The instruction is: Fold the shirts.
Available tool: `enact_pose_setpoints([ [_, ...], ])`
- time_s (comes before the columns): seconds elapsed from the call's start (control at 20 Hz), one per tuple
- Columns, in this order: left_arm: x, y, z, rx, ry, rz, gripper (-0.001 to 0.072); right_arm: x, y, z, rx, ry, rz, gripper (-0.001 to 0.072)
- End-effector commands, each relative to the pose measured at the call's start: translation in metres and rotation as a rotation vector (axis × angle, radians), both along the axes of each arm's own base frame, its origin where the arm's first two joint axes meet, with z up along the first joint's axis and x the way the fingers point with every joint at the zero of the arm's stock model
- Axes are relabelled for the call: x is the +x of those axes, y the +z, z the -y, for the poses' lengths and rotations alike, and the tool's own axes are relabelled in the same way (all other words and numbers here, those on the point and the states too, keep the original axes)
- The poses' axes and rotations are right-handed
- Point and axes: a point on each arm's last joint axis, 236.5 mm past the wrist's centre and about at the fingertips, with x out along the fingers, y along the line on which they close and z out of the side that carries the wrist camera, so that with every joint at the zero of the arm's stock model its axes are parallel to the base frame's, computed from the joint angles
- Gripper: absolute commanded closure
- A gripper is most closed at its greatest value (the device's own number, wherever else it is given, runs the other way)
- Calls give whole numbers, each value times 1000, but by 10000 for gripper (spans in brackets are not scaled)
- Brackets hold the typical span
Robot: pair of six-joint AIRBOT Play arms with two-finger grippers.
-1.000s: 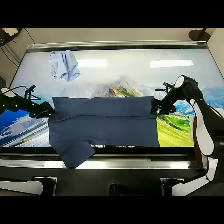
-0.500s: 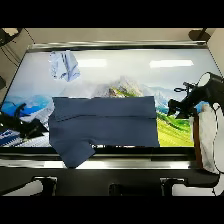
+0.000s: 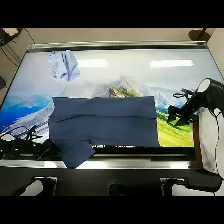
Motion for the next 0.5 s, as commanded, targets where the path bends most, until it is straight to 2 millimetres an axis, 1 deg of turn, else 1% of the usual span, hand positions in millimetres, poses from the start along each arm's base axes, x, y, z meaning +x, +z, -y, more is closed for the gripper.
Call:
enact_pose_setpoints([
  [0.0, 3, -4, 6, -13, 36, 22, 332, -18, -10, 1, -12, 11, -33, 271],
  [0.05, 4, -4, 7, -16, 45, 18, 357, -27, -17, 0, -11, 11, -42, 269],
  [0.1, 6, -5, 7, -6, 61, 10, 524, -36, -25, -2, -9, 7, -46, 269],
  [0.15, 8, -6, 8, 2, 68, 9, 571, -43, -33, -7, 1, -2, -47, 268],
  [0.2, 8, -7, 10, 4, 55, 10, 589, -51, -39, -13, 19, -10, -55, 268],
  [0.25, 7, -7, 13, 3, 40, 9, 680, -58, -44, -19, 43, -18, -65, 259],
  [0.35, 6, -6, 15, -1, 29, 6, 674, -71, -57, -29, 80, -22, -94, 208],
  [0.45, 4, -6, 16, -5, 20, 6, 674, -82, -68, -41, 122, -43, -115, 212],
])
